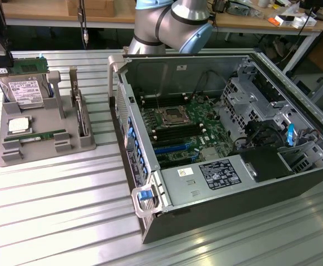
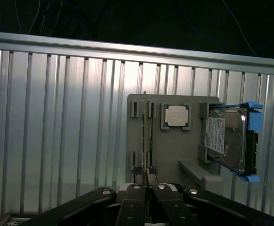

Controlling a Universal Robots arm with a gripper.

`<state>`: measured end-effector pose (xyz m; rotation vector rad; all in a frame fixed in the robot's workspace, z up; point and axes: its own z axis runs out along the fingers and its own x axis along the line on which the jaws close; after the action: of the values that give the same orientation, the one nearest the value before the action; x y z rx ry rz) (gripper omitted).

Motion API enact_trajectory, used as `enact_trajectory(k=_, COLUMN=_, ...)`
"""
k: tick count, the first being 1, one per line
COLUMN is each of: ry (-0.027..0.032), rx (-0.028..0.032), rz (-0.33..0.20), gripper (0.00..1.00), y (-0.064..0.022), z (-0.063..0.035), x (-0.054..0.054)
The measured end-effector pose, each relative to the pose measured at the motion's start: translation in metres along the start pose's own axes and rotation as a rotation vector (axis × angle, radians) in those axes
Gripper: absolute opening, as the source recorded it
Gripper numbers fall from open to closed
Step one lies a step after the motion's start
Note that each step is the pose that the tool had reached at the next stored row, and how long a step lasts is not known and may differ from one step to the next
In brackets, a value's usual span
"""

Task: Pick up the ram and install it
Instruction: 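Pick up the ram and move it above insertion slot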

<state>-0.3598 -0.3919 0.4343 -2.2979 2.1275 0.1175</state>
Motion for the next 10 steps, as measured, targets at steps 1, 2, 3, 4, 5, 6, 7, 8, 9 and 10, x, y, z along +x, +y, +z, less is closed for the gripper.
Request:
enact_trajectory(k=1, ry=0.0000, rx=0.0001, rz=0.000, gripper=0.12, y=0.0000, z=0.0000, x=0.000)
enact_trajectory(k=2, ry=0.0000, rx=0.0000, rz=0.000, gripper=0.12, y=0.0000, z=0.0000, x=0.000)
enact_trajectory(k=3, ry=0.0000, rx=0.0001, rz=0.000, gripper=0.12, y=0.0000, z=0.0000, x=0.000)
enact_trajectory(k=4, ry=0.0000, rx=0.0000, rz=0.000, gripper=0.12, y=0.0000, z=0.0000, x=0.000)
enact_trajectory(k=5, ry=0.0001, rx=-0.0002, rz=0.000, gripper=0.12, y=-0.0010, z=-0.0002, x=0.000)
enact_trajectory(k=6, ry=0.0000, rx=0.0000, rz=0.000, gripper=0.12, y=-0.0029, z=-0.0001, x=0.000)
enact_trajectory(k=7, ry=0.0000, rx=0.0000, rz=0.000, gripper=0.12, y=-0.0051, z=-0.0002, x=0.000)
enact_trajectory(k=8, ry=0.0001, rx=-0.0001, rz=0.000, gripper=0.12, y=-0.0078, z=-0.0004, x=0.001)
enact_trajectory(k=9, ry=0.0000, rx=0.0001, rz=0.000, gripper=0.12, y=-0.0097, z=-0.0004, x=0.001)
enact_trajectory(k=10, ry=0.0000, rx=0.0000, rz=0.000, gripper=0.12, y=-0.0114, z=-0.0006, x=0.001)
